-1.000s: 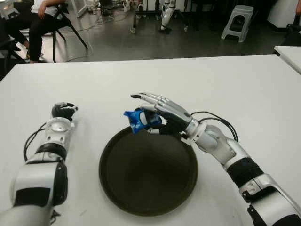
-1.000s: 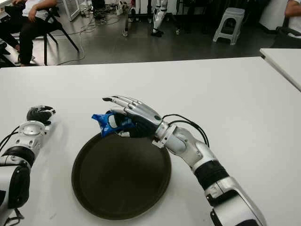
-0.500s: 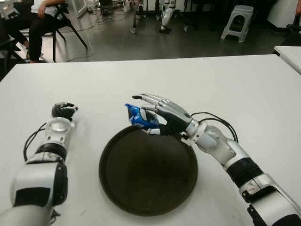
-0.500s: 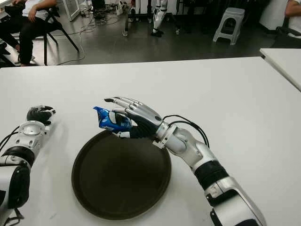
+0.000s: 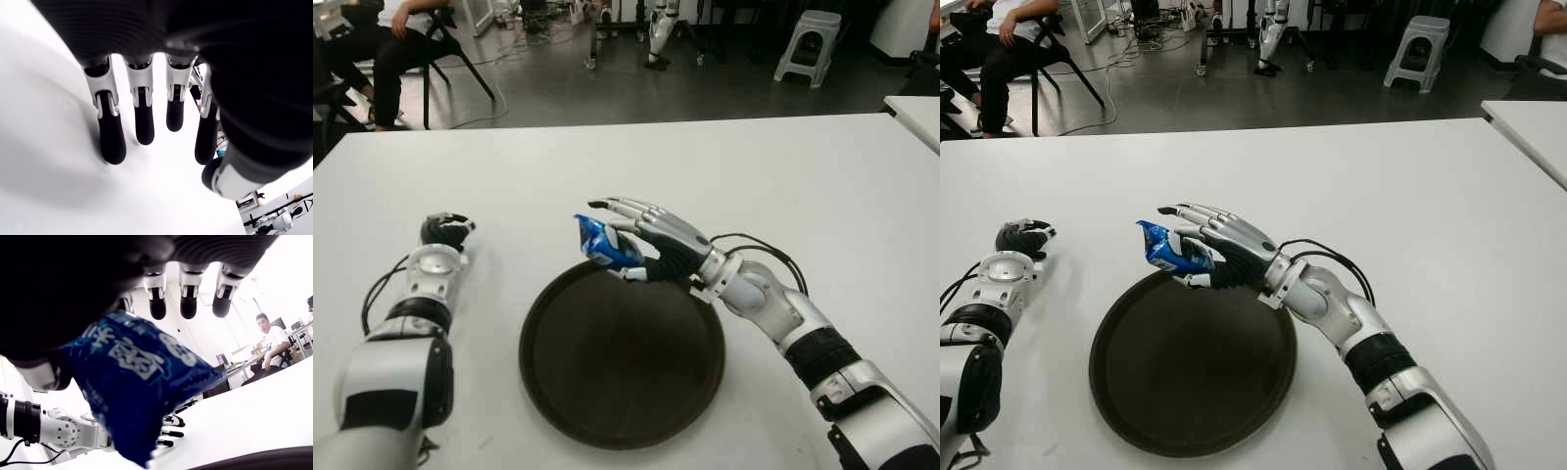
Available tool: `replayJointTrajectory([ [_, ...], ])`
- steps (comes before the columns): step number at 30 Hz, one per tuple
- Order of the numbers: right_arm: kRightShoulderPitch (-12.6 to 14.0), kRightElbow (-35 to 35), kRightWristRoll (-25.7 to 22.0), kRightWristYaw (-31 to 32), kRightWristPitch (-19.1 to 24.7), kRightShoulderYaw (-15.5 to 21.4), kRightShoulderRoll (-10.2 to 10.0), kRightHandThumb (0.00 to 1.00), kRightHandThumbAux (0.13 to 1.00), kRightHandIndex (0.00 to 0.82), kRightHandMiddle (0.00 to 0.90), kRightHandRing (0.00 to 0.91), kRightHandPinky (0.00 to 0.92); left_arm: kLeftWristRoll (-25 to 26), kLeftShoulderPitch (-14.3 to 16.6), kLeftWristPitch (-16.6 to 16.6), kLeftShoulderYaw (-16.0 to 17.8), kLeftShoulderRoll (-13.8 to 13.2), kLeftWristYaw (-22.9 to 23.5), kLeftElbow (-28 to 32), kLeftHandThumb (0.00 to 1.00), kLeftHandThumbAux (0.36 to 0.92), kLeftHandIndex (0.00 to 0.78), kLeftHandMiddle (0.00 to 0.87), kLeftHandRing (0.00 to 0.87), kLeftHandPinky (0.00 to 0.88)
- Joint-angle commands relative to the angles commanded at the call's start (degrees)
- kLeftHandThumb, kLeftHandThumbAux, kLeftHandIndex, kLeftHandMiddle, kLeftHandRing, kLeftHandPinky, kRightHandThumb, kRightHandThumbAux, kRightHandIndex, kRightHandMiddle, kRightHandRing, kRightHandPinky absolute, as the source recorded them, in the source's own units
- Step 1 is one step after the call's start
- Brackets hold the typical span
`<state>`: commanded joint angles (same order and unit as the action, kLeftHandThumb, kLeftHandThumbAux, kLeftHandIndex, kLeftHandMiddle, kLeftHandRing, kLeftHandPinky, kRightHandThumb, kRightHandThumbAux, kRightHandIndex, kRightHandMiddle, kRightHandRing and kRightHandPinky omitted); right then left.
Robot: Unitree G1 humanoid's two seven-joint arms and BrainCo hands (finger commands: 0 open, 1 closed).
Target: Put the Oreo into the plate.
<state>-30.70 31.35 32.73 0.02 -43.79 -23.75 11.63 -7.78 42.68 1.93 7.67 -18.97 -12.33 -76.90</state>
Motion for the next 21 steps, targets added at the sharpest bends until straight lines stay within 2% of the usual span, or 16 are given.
replayJointTrajectory([
  [21, -0.5, 1.1, 0.3, -1.5, -0.3, -0.3, -0.2, 0.348, 0.370, 0.000, 0.000, 0.000, 0.000, -0.1, 0.0, 0.1, 0.0, 0.1, -0.3, 0.1, 0.680, 0.719, 0.399, 0.182, 0.195, 0.238],
])
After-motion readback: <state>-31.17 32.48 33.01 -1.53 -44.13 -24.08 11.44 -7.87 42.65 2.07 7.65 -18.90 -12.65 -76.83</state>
